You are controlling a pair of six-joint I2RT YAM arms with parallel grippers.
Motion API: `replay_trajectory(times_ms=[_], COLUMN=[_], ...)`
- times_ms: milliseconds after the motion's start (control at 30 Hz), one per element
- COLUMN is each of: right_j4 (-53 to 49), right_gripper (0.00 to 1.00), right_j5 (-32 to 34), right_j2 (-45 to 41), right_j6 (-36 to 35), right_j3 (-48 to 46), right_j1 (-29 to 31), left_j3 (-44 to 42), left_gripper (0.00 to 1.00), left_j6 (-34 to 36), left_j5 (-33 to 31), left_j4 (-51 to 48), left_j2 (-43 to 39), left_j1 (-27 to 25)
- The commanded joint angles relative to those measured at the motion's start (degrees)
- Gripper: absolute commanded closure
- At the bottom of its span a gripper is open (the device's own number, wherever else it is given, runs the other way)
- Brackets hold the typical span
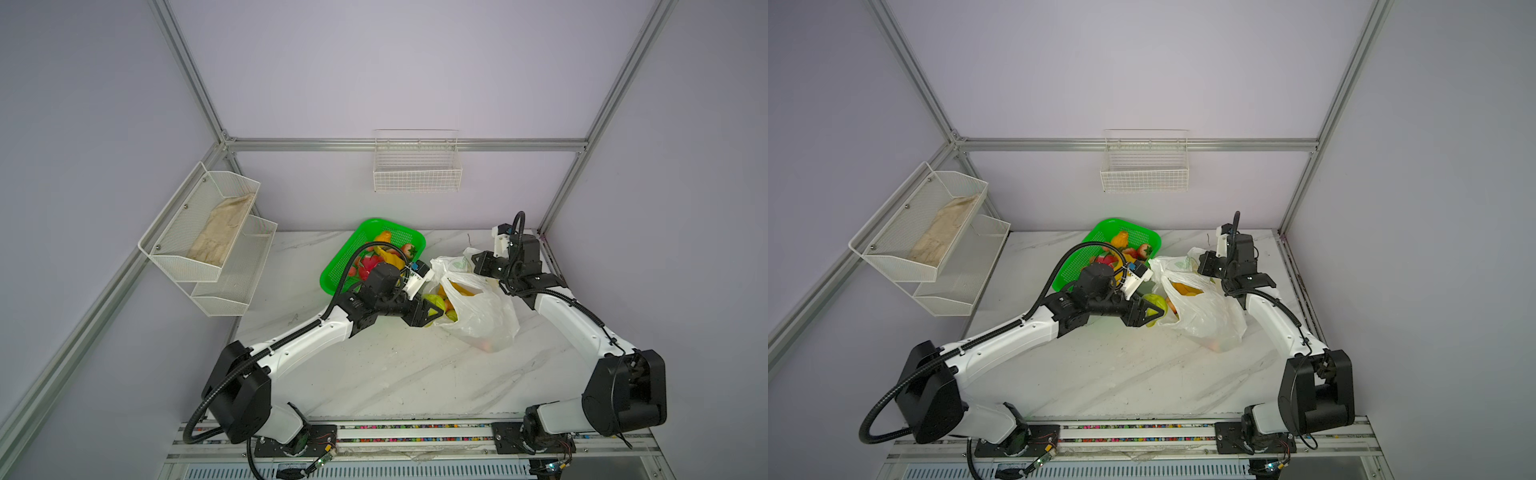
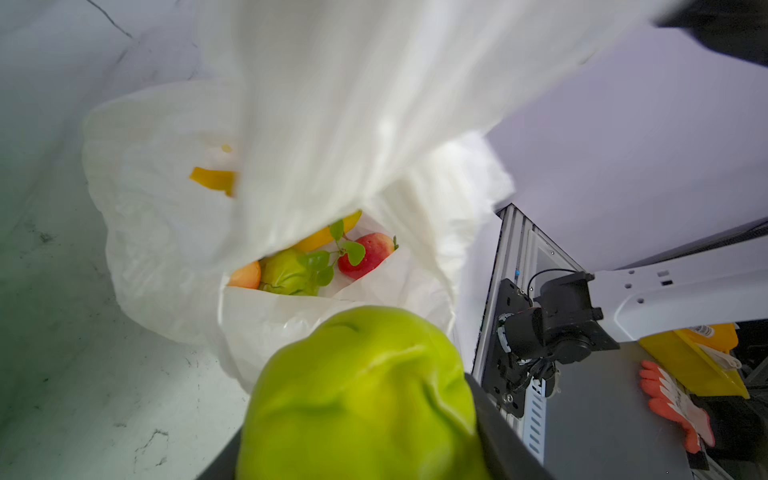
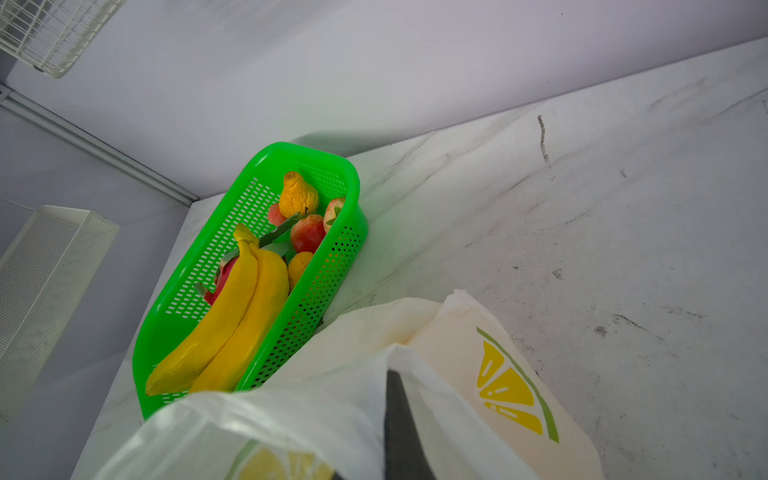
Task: Place the fake fruits into the plastic bag and tie a complex knot
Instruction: 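Close the left gripper on the fruit and carry it toward the bag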
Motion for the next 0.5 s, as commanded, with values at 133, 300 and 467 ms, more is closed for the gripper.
replay_trajectory(times_ms=[133, 300, 467], right_j4=[-0.35, -0.4, -0.43], right_gripper=[1.0, 1.0, 1.0], right_j5=[-1.27, -1.44, -1.78], right_j2=[-4.19, -4.57, -4.89], right_j6=[0.38, 0.36, 0.17], right_j3=[-1.69, -3.13, -3.38], right_j1=[-0.23, -0.25, -0.2], left_j3=[12.17, 16.16, 18.93], left_gripper=[0.61, 0.59, 0.59], left_j6=[-3.36, -4.42, -5.89], left_j5=[0.87, -0.16, -2.79], left_j4=[6.97, 7.78, 8.35], left_j2=[6.14, 9.33, 11.68], left_j1=[-0.65, -0.82, -1.17])
